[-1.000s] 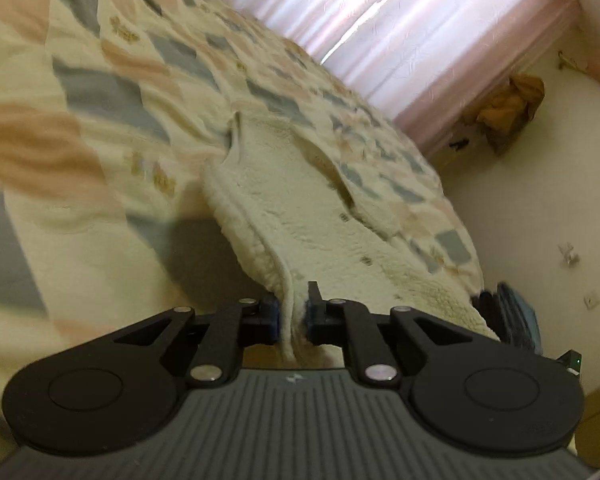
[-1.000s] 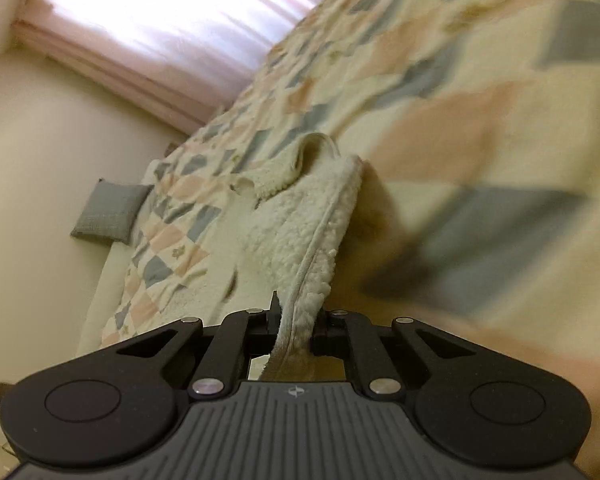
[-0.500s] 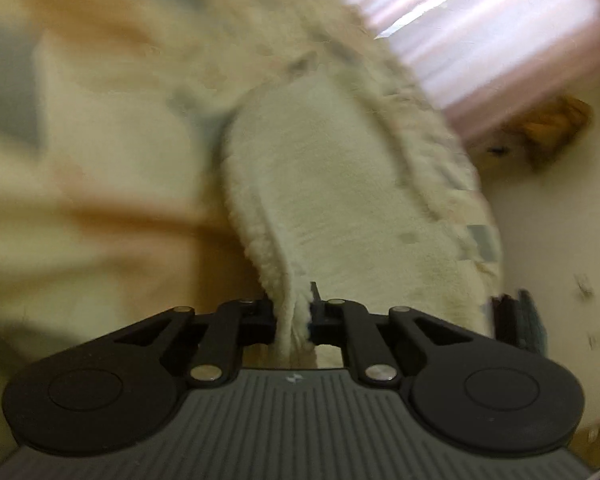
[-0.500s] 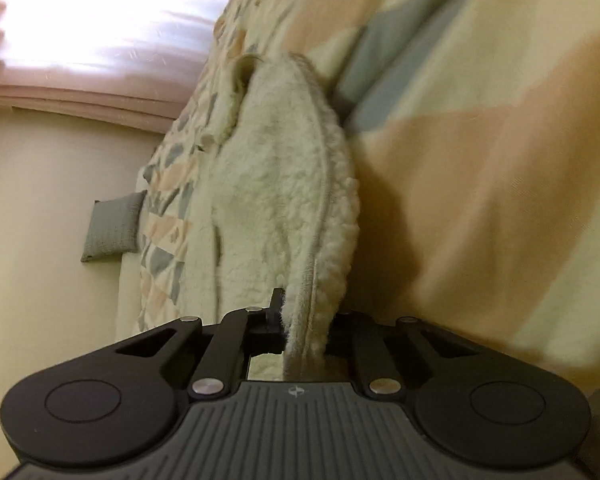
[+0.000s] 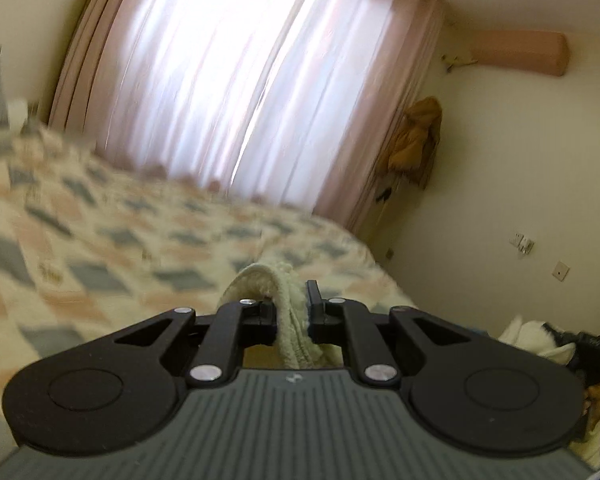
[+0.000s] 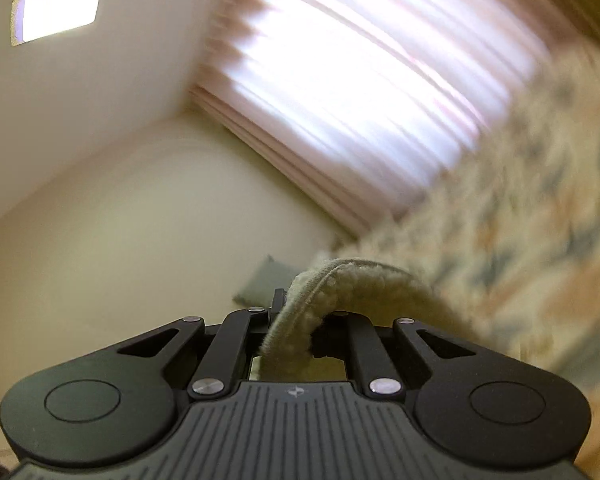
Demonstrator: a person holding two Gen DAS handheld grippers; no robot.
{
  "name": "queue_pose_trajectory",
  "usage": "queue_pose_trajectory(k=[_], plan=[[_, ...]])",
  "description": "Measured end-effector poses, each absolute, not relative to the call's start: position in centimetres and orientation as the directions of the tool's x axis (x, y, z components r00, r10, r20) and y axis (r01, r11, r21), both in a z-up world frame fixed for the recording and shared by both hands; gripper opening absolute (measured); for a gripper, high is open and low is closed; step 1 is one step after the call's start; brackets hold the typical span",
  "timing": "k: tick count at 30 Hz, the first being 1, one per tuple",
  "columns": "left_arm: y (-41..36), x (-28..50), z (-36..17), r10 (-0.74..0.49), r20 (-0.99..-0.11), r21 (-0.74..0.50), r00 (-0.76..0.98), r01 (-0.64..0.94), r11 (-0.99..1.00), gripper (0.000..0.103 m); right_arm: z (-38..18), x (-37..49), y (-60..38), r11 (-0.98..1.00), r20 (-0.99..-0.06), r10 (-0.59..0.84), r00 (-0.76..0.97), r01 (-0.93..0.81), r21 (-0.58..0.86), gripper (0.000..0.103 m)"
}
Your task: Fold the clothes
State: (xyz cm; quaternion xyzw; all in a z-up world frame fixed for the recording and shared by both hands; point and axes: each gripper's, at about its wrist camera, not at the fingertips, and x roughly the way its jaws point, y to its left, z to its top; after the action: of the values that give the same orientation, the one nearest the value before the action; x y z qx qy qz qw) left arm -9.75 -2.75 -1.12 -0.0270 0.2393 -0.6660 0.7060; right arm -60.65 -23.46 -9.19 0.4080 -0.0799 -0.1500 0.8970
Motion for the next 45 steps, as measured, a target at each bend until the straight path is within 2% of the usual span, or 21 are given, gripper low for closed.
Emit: queue_pose_trajectory(k=[2, 4, 7, 10, 14, 17, 20, 22, 25, 29, 31, 34, 36, 37, 39, 40, 41, 43, 44, 45], plan=[[-5.2, -9.7, -0.7, -0.95, -0.311, -0.361, 0.01, 0.924, 0.127, 0.009, -7.4, -60.3, -24.7, 0.645, 0.028, -0.36, 0.932, 0.227, 0.73, 0.009], [-8.6, -8.7, -1.4, -0.931, -0.364, -0.389, 0.004, 0.908, 0.156, 0.009, -7.2, -58.7, -27.6, 0.605, -0.012, -0.388, 0.922, 0.264, 0.751, 0.009], [-13.9, -6.6, -3.2, -0.886, -0.463, -0.398, 0.018, 0.889, 0.226, 0.009, -8.4, -55.6, -33.6, 0.495, -0.126, -0.425, 0.896, 0.347, 0.797, 0.009], [-19.3, -5.4, -3.5, -0.866, -0.493, -0.346, 0.083, 0.894, 0.283, 0.009, -9.3, -54.1, -38.9, 0.424, -0.193, -0.451, 0.871, 0.4, 0.813, 0.009], [-22.8, -5.1, -0.2, -0.911, -0.38, -0.319, 0.161, 0.901, 0.293, 0.009, -6.7, -52.3, -43.6, 0.482, -0.131, -0.522, 0.843, 0.418, 0.77, 0.009], [-22.2, -6.5, 2.4, -0.951, -0.251, -0.268, 0.183, 0.93, 0.25, 0.009, -3.8, -52.4, -44.1, 0.587, 0.029, -0.541, 0.841, 0.352, 0.729, 0.009], [-21.3, -7.3, 1.6, -0.967, -0.214, -0.264, 0.141, 0.944, 0.196, 0.01, -3.3, -54.1, -44.2, 0.622, 0.081, -0.533, 0.842, 0.324, 0.713, 0.009], [-20.8, -7.8, -1.2, -0.963, -0.243, -0.258, 0.115, 0.95, 0.178, 0.011, -5.8, -55.4, -44.2, 0.605, 0.058, -0.518, 0.854, 0.318, 0.73, 0.009], [-20.5, -9.0, -8.9, -0.917, -0.388, -0.216, 0.095, 0.958, 0.191, 0.011, -11.7, -57.1, -43.6, 0.547, -0.032, -0.495, 0.868, 0.34, 0.765, 0.01], [-20.0, -10.1, -20.6, -0.806, -0.589, -0.195, 0.057, 0.958, 0.211, 0.012, -24.5, -59.2, -41.3, 0.351, -0.279, -0.44, 0.854, 0.449, 0.822, 0.011], [-19.6, -10.7, -28.0, -0.711, -0.701, -0.179, 0.056, 0.951, 0.252, 0.016, -32.0, -59.7, -40.2, 0.217, -0.42, -0.4, 0.815, 0.53, 0.82, 0.011], [-19.1, -10.9, -38.4, -0.524, -0.849, -0.142, 0.072, 0.923, 0.357, 0.016, -41.6, -60.4, -38.2, 0.016, -0.606, -0.339, 0.72, 0.648, 0.761, 0.014], [-17.2, -9.9, -41.0, -0.561, -0.827, -0.26, 0.04, 0.858, 0.444, 0.018, -45.2, -60.8, -37.0, -0.058, -0.65, -0.328, 0.686, 0.672, 0.738, 0.02], [-16.3, -9.2, -41.3, -0.594, -0.804, -0.339, 0.011, 0.813, 0.474, 0.019, -46.0, -61.3, -36.4, -0.067, -0.621, -0.344, 0.704, 0.642, 0.764, 0.02], [-15.1, -7.5, -41.7, -0.641, -0.765, -0.483, -0.061, 0.713, 0.508, 0.03, -46.5, -62.5, -35.2, -0.072, -0.566, -0.373, 0.735, 0.585, 0.808, 0.028], [-14.8, -6.9, -41.9, -0.659, -0.747, -0.532, -0.086, 0.671, 0.516, 0.032, -46.5, -62.9, -35.1, -0.067, -0.542, -0.386, 0.746, 0.563, 0.824, 0.036], [-14.7, -6.9, -42.1, -0.662, -0.744, -0.545, -0.095, 0.661, 0.517, 0.032, -46.6, -63.0, -35.2, -0.066, -0.532, -0.392, 0.751, 0.554, 0.83, 0.038], [-14.8, -7.0, -42.3, -0.665, -0.738, -0.56, -0.109, 0.649, 0.515, 0.029, -46.8, -62.5, -35.5, -0.068, -0.543, -0.386, 0.746, 0.564, 0.823, 0.037], [-15.1, -7.6, -42.0, -0.661, -0.743, -0.546, -0.109, 0.669, 0.504, 0.025, -47.0, -62.1, -35.6, -0.063, -0.563, -0.371, 0.739, 0.585, 0.809, 0.029], [-15.2, -8.2, -41.7, -0.654, -0.748, -0.53, -0.108, 0.69, 0.492, 0.012, -47.1, -61.6, -35.5, -0.058, -0.58, -0.357, 0.732, 0.602, 0.796, 0.021]])
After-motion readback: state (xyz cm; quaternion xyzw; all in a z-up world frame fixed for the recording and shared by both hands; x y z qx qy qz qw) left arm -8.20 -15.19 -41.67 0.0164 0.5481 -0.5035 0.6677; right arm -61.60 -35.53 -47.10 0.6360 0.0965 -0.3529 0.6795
